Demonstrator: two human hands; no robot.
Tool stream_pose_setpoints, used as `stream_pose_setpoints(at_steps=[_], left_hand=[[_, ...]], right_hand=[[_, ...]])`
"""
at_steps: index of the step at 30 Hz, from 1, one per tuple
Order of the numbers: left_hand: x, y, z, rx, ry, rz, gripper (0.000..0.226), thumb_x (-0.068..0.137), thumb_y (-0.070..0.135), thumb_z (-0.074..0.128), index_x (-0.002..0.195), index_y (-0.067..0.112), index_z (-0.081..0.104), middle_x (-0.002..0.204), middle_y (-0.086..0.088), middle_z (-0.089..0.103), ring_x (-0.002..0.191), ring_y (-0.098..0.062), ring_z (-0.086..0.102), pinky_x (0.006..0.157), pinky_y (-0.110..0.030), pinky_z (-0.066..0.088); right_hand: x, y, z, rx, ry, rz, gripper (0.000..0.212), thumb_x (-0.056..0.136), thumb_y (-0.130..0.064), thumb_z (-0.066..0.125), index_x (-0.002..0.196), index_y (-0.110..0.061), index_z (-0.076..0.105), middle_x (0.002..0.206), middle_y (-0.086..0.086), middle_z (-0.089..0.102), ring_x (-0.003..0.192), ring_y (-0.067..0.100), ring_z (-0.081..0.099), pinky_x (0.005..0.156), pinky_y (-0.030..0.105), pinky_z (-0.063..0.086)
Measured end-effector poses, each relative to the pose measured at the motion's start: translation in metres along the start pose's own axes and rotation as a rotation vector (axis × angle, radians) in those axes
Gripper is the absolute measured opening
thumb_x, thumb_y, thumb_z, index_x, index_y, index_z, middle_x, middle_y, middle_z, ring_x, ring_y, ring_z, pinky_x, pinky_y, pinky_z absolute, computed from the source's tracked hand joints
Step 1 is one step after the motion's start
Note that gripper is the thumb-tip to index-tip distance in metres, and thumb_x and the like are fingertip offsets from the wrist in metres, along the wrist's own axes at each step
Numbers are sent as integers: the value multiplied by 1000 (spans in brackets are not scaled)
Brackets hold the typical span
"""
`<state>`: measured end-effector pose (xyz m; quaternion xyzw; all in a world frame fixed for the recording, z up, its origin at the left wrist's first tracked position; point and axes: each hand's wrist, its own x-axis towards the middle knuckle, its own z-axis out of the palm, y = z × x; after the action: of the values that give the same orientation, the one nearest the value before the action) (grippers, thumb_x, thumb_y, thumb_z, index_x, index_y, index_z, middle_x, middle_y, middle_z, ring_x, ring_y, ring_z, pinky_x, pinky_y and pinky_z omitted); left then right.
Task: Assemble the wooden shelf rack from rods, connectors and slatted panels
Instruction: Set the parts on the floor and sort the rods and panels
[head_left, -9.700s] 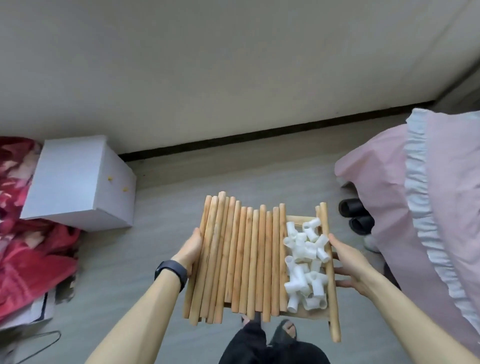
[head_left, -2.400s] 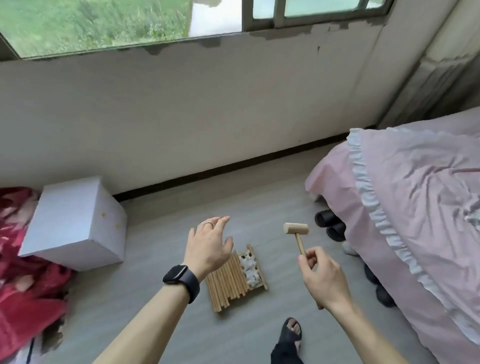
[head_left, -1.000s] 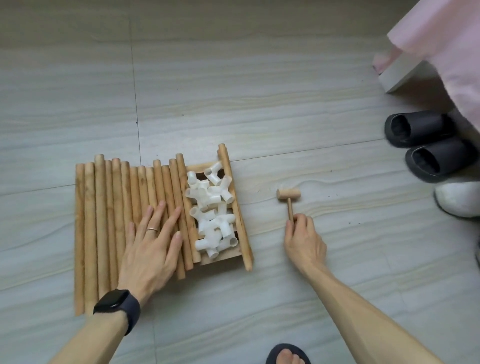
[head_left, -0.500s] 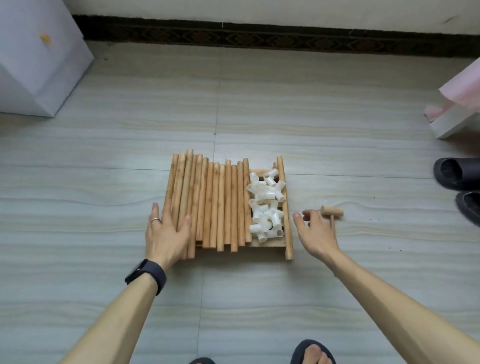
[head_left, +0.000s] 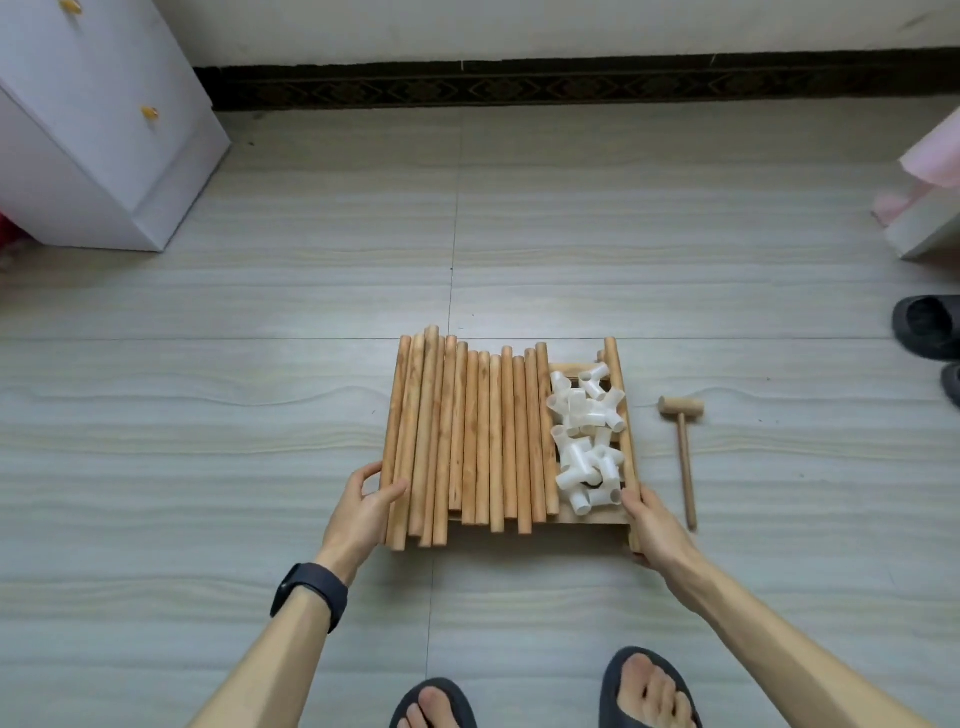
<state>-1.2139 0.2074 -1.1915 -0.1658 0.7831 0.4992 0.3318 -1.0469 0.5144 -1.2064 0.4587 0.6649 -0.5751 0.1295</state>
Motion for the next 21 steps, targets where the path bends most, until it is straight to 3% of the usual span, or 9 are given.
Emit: stream_pose_setpoints(at_steps=[2, 7, 10, 12, 14, 17, 21], left_hand=[[-7, -9, 4, 62, -21, -4, 42, 92, 46, 67, 130, 40, 50, 125, 0, 63, 112, -27, 63, 97, -56, 52], [-23, -21, 17, 240, -23, 18, 54, 85, 69, 53, 134, 46, 45, 113, 1, 69, 105, -26, 66, 97, -50, 52], [-25, -25, 33, 351, 90, 85, 67, 95, 64, 47, 151, 32, 29, 140, -11, 54, 121, -32, 57, 101, -47, 47], [-27, -21, 46, 423, 151, 153, 77, 93, 65, 49, 155, 29, 22, 151, -14, 38, 132, -34, 47, 104, -48, 44], [-28, -12, 56, 547, 198, 233, 83, 90, 65, 52, 156, 25, 20, 152, -13, 34, 136, -33, 42, 103, -48, 45], [-26, -1, 64, 689, 263, 286, 83, 90, 59, 55, 155, 20, 22, 146, -13, 39, 133, -31, 43, 95, -45, 48], [-18, 11, 59, 779, 260, 264, 80, 88, 60, 56, 150, 19, 25, 137, -11, 45, 125, -30, 49, 87, -44, 50]], right_hand=[[-10, 12, -5, 14, 44, -5, 48, 109, -42, 36, 153, -24, 37, 151, -1, 48, 124, 17, 47, 111, 44, 39], [-29, 23, -13, -50, 136, 51, 54, 107, -51, 31, 150, -19, 43, 149, 4, 50, 136, 25, 45, 114, 47, 38], [-32, 10, -9, -211, 386, 65, 54, 106, -47, 33, 146, -14, 46, 153, 12, 44, 140, 34, 38, 115, 50, 31], [-38, -7, -3, -310, 554, -52, 50, 103, -39, 43, 147, -14, 44, 153, 13, 41, 141, 34, 32, 114, 51, 27], [-44, -23, 8, -422, 615, -301, 48, 96, -30, 54, 141, -15, 47, 145, 10, 47, 135, 30, 36, 108, 49, 32], [-38, -43, 29, -638, 474, -554, 42, 94, -31, 56, 134, -16, 52, 131, 3, 59, 123, 22, 45, 98, 38, 41], [-15, -70, 49, -941, 264, -404, 49, 96, -40, 49, 133, -8, 50, 126, 9, 62, 120, 29, 53, 93, 42, 48]])
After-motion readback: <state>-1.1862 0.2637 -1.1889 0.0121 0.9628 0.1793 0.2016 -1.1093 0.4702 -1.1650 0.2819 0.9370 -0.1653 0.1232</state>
